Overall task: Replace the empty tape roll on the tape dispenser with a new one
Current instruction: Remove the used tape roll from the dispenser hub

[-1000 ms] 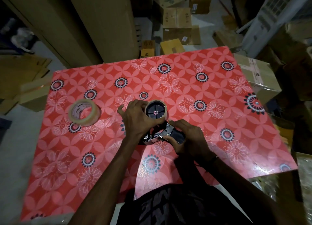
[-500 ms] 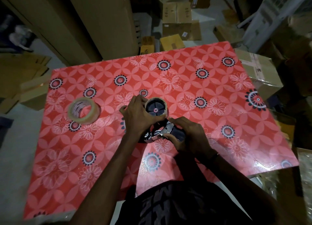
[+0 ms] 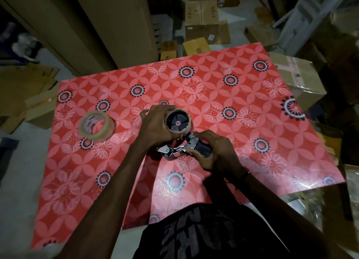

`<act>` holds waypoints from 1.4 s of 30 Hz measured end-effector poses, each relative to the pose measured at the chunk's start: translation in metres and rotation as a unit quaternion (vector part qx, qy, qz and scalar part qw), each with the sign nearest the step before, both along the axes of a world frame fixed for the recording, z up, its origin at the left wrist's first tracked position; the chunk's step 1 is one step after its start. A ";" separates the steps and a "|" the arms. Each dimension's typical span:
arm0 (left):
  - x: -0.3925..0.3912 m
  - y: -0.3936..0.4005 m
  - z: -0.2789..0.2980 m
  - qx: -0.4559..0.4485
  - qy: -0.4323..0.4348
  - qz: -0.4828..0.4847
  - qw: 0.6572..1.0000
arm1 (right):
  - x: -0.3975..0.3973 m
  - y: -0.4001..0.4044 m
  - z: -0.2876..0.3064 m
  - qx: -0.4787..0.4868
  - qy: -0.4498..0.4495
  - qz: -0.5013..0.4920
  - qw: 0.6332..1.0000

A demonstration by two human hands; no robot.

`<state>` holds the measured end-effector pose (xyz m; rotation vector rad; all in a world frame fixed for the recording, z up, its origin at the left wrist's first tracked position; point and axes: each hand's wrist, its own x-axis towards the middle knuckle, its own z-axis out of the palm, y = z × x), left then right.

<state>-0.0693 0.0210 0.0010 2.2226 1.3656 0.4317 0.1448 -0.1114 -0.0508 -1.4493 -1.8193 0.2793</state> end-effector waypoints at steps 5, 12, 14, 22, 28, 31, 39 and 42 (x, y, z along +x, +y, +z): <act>0.014 -0.018 -0.006 0.055 -0.026 0.095 0.994 | 0.000 0.001 -0.003 -0.001 0.004 -0.006 1.000; 0.015 -0.018 -0.017 0.068 -0.055 0.145 0.985 | 0.001 0.003 -0.003 -0.005 0.000 -0.005 1.000; 0.016 -0.020 -0.017 0.087 -0.035 0.138 0.986 | 0.001 0.003 -0.003 -0.001 -0.004 -0.003 1.000; 0.015 -0.021 -0.013 0.088 -0.077 0.146 0.982 | 0.001 0.004 -0.003 -0.009 -0.011 0.001 1.000; 0.015 -0.022 -0.012 0.096 -0.072 0.142 0.983 | 0.000 0.003 -0.005 -0.010 -0.014 -0.007 1.000; 0.014 -0.021 -0.013 0.089 -0.076 0.142 0.983 | 0.001 0.003 -0.005 -0.011 -0.016 -0.007 1.000; 0.011 0.004 0.034 0.130 -0.225 0.172 0.950 | 0.000 0.002 0.002 -0.018 0.007 -0.011 1.000; 0.007 0.011 0.049 0.109 -0.250 0.160 0.949 | 0.000 0.000 0.013 -0.046 0.023 -0.011 0.999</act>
